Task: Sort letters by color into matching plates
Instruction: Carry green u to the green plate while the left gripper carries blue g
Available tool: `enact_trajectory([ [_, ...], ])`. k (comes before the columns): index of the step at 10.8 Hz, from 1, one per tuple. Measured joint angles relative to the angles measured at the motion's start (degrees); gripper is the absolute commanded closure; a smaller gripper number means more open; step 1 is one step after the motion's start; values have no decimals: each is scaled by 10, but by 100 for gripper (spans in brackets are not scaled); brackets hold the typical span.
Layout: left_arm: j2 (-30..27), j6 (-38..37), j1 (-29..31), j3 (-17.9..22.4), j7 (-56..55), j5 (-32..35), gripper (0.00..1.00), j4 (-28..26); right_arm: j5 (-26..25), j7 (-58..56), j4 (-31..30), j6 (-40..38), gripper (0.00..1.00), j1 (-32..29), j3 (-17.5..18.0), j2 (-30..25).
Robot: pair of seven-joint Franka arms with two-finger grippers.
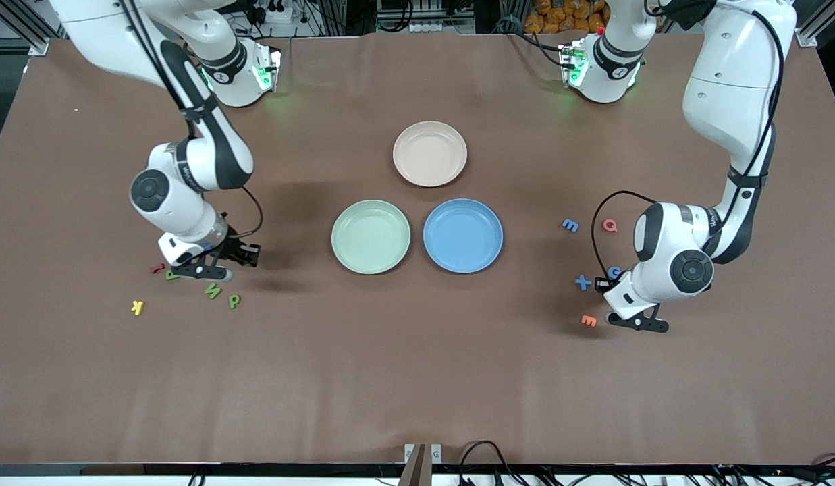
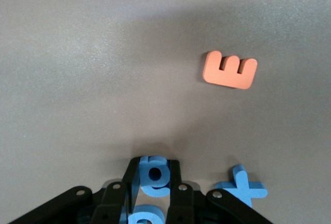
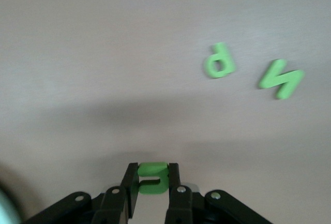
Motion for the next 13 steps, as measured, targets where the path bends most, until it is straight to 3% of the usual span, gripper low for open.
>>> enact_trajectory([
  [6,-32,-12,-12,-16,-81,0,100,4,0,144,27,-38,90,134,3,1],
  [10,-43,-28,-104,-30,-254,0,100,4,0,237,48,-38,89,204,4,24],
  [11,-43,-28,-127,-31,-292,0,100,4,0,255,59,-38,75,214,4,35],
  [12,-43,-28,-144,-31,-324,0,100,4,0,269,69,-38,1,222,4,44],
  [13,-43,-28,-157,-32,-351,0,100,4,0,277,76,-38,0,227,4,51],
])
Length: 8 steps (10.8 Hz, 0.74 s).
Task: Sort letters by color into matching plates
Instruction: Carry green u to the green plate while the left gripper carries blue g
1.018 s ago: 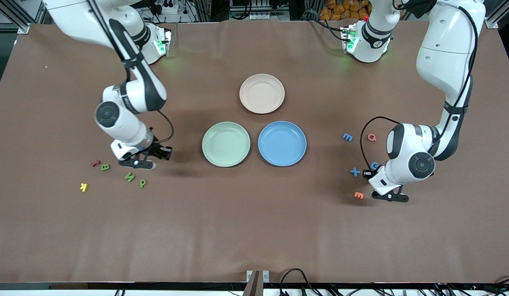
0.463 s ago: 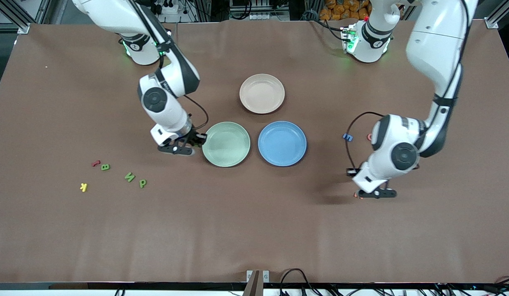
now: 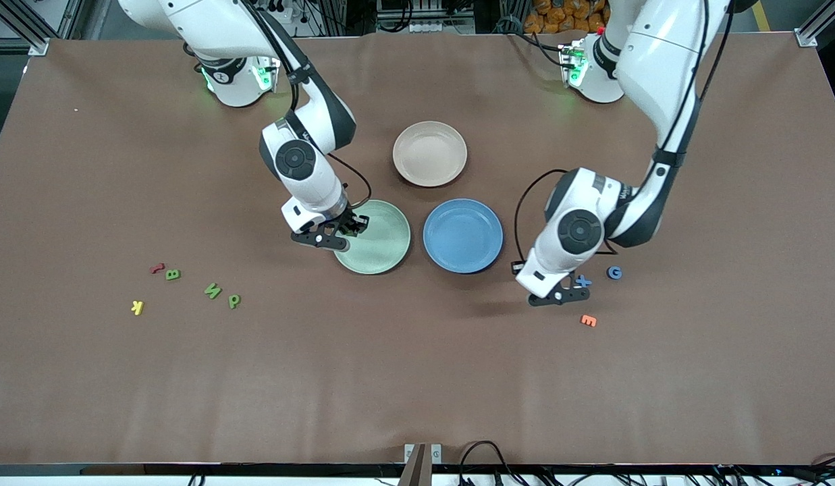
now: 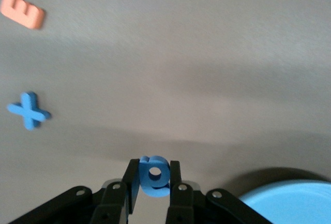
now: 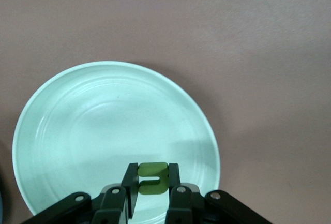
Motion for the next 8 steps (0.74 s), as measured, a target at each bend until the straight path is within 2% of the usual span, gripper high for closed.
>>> enact_trajectory([
  [6,1,0,-90,-6,-127,-1,100,3,-1,3,13,-8,0,2,-4,5],
  [8,5,0,-112,-8,-148,-1,98,5,-21,-5,16,-13,0,-17,-9,5],
])
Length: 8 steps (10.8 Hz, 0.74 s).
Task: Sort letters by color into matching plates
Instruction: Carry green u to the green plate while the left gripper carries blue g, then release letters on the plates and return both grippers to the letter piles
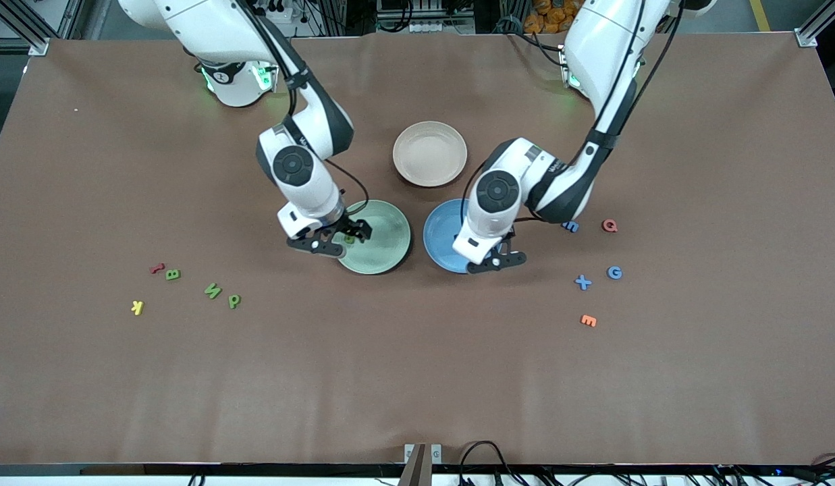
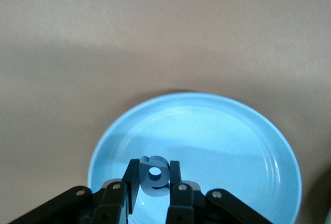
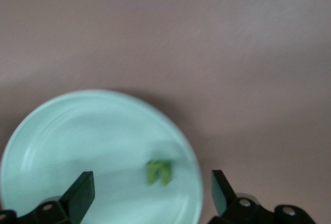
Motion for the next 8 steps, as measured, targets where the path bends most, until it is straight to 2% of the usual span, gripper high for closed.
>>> enact_trajectory([
  [1,3,0,-10,-1,-7,0,11,1,-7,-18,1,-2,0,-22,-1,0],
  [2,5,0,-18,-1,-9,0,0,1,-10,-46,3,-2,0,-49,-2,0],
  [8,4,-6,-6,3,10,0,0,5,-30,-253,9,-4,0,-147,-4,0],
])
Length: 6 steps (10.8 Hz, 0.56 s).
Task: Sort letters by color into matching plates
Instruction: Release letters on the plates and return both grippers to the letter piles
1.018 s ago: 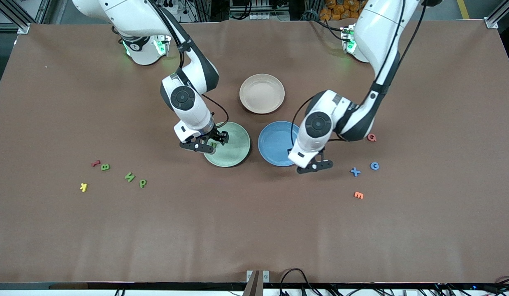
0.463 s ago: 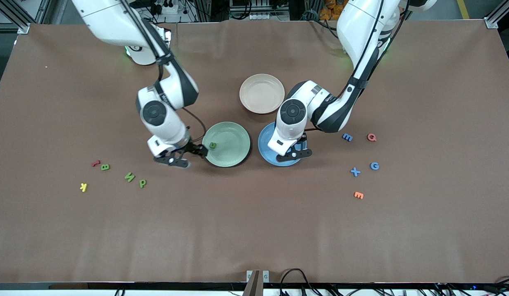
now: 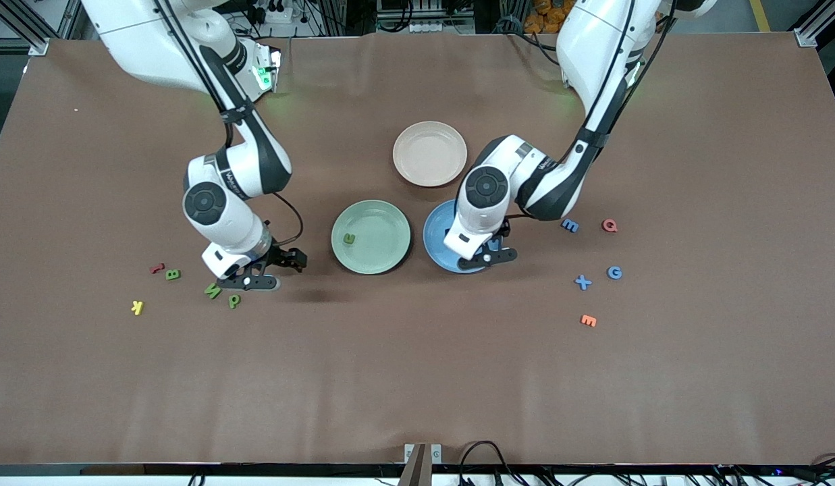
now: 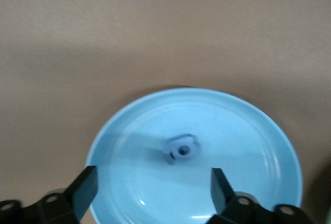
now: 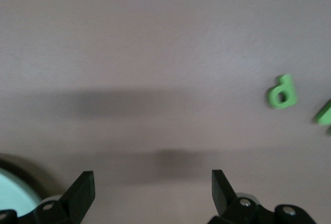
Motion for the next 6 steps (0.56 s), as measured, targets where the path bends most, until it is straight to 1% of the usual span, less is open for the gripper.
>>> enact_trajectory([
  [1,-1,-6,15,2,20,0,0,0,-10,-29,0,0,0,-15,0,0],
  [4,-9,-11,107,6,125,0,0,-6,-48,-76,1,-1,0,-60,-1,1],
  [6,-32,-13,158,6,179,0,0,-23,-56,-93,12,0,0,-80,0,10],
])
